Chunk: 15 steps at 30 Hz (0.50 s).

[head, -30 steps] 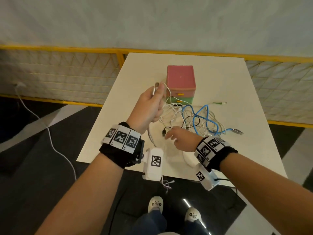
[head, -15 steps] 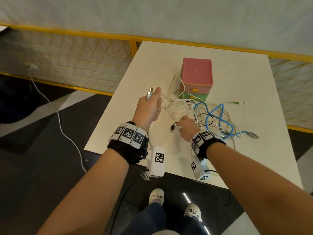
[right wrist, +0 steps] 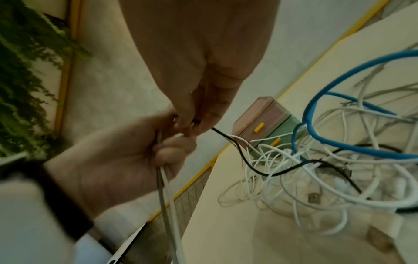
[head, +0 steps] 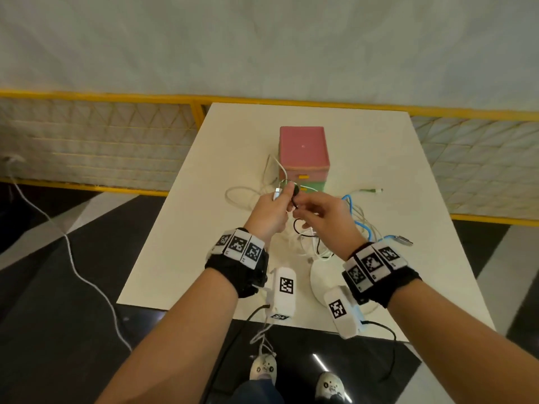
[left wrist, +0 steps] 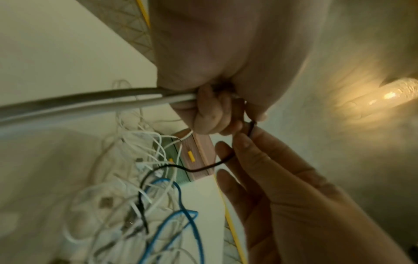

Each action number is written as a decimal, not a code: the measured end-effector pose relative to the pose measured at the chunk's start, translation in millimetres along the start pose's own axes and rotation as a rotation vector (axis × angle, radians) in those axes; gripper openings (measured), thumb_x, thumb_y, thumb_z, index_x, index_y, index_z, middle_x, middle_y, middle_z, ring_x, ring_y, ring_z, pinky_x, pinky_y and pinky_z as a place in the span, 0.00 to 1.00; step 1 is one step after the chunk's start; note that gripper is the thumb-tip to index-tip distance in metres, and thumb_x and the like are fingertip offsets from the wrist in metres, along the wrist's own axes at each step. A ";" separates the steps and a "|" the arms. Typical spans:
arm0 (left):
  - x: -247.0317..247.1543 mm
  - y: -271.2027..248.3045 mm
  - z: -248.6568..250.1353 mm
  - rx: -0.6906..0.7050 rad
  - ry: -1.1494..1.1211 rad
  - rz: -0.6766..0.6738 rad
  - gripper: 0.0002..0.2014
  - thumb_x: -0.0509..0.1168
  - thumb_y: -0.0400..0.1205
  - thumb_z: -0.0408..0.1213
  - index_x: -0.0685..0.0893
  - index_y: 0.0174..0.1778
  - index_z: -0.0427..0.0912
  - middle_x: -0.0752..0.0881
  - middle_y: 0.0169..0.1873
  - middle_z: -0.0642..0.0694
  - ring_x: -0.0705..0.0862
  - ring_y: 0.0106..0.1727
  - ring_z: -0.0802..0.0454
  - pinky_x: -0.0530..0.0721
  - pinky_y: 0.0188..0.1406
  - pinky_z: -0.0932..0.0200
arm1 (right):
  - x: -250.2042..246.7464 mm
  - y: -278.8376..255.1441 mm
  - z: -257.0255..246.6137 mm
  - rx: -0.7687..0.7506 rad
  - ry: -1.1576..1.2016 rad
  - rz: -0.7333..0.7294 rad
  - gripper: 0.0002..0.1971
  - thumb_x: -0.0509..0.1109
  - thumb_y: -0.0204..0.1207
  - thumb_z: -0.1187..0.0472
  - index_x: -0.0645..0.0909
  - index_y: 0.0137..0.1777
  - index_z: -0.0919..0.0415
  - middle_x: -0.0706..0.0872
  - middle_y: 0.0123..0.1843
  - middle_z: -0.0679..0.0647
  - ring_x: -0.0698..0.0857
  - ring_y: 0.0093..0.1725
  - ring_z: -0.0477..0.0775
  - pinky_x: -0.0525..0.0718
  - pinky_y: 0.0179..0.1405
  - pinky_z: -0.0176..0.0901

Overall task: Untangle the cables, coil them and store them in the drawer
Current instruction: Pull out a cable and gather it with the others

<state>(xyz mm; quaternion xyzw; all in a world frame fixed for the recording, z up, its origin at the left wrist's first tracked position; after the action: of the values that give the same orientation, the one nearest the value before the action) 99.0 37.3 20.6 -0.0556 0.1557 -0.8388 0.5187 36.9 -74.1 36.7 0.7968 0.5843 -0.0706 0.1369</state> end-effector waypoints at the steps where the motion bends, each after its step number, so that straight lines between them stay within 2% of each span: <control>1: 5.2 0.2 6.3 0.033 -0.013 -0.018 0.19 0.59 0.87 0.52 0.81 0.36 0.45 0.68 0.23 0.49 0.62 0.22 0.54 0.60 0.20 0.63 | -2.4 -1.8 -0.6 0.003 0.016 0.004 0.17 0.72 0.73 0.72 0.83 0.43 0.45 0.86 0.37 0.46 0.85 0.37 0.47 0.88 0.35 0.41; 4: 16.3 -0.3 21.1 0.140 -0.038 -0.044 0.15 0.57 0.89 0.47 0.85 0.42 0.48 0.70 0.19 0.57 0.65 0.19 0.60 0.63 0.19 0.66 | -12.3 -2.6 0.8 0.049 0.017 0.035 0.08 0.69 0.78 0.67 0.80 0.42 0.52 0.86 0.35 0.51 0.85 0.33 0.41 0.83 0.29 0.37; 7: 28.1 0.1 24.8 0.179 -0.101 -0.102 0.13 0.55 0.90 0.46 0.79 0.46 0.44 0.77 0.29 0.52 0.70 0.18 0.65 0.67 0.18 0.70 | -19.7 -0.7 -5.3 0.030 -0.090 0.034 0.03 0.68 0.80 0.63 0.80 0.45 0.55 0.88 0.39 0.57 0.83 0.30 0.44 0.83 0.26 0.37; 9: 32.0 -0.4 27.0 0.181 -0.075 -0.116 0.15 0.55 0.89 0.48 0.77 0.43 0.45 0.76 0.29 0.51 0.71 0.19 0.65 0.68 0.19 0.70 | -21.6 0.3 -10.6 0.011 -0.107 0.010 0.02 0.66 0.81 0.62 0.80 0.47 0.57 0.88 0.40 0.56 0.83 0.30 0.44 0.83 0.26 0.37; 11: 29.5 -0.1 36.7 0.226 -0.046 -0.076 0.16 0.54 0.90 0.48 0.77 0.41 0.45 0.75 0.27 0.52 0.72 0.22 0.63 0.70 0.23 0.67 | -21.3 1.7 -11.2 0.020 -0.112 -0.042 0.05 0.63 0.83 0.60 0.78 0.46 0.55 0.88 0.39 0.55 0.84 0.32 0.49 0.84 0.29 0.43; 13: 24.4 0.5 51.8 0.317 -0.056 -0.018 0.17 0.53 0.90 0.49 0.76 0.40 0.43 0.76 0.28 0.51 0.76 0.30 0.55 0.76 0.33 0.60 | -18.3 2.8 -8.6 0.041 -0.156 -0.120 0.10 0.58 0.85 0.57 0.76 0.43 0.57 0.85 0.36 0.55 0.83 0.32 0.59 0.85 0.33 0.52; 15: 21.7 0.6 64.2 0.364 -0.178 0.000 0.14 0.53 0.90 0.45 0.75 0.41 0.44 0.75 0.28 0.50 0.77 0.37 0.47 0.77 0.43 0.52 | -14.2 3.7 -5.9 0.051 -0.165 -0.193 0.14 0.55 0.86 0.56 0.75 0.41 0.60 0.80 0.35 0.57 0.81 0.36 0.68 0.86 0.35 0.61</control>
<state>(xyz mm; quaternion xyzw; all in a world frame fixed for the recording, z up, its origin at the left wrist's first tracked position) 106.0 4.7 79.7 -0.0350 -0.0448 -0.8450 0.5318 35.8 -86.4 46.7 0.7316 0.6430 -0.1633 0.1569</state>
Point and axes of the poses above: each hand's wrist, its own y-axis towards the middle knuckle, its own x-axis out of the palm, z = x × y, the point moved 6 cm from there along y, towards the middle knuckle
